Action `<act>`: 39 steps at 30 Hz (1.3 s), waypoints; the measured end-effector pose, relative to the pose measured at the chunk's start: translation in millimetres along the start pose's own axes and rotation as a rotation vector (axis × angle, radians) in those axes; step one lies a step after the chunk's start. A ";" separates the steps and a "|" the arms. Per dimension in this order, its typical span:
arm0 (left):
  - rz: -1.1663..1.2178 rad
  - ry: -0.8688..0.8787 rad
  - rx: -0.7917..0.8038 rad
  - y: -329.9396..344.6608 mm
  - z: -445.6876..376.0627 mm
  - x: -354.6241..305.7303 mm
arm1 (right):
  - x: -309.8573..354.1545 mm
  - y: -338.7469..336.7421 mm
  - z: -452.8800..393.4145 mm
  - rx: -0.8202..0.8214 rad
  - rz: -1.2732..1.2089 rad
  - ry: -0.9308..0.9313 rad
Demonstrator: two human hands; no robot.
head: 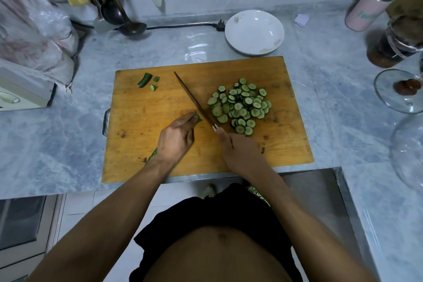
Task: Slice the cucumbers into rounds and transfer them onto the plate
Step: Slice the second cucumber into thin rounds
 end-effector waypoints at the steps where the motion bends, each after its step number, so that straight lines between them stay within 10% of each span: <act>1: -0.003 0.004 0.007 -0.1 -0.8 0.1 | 3.8 1.4 3.5 0.002 0.001 -0.012; 39: 0.044 -0.053 -0.044 -1.4 0.7 -3.7 | 2.6 31.0 -25.9 0.045 -0.052 0.100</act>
Point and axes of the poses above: each hand's wrist, its own z-axis away from the middle knuckle, its own y-axis out of the palm, x = y × z, the point moved 7 cm from there along -z, towards the middle knuckle
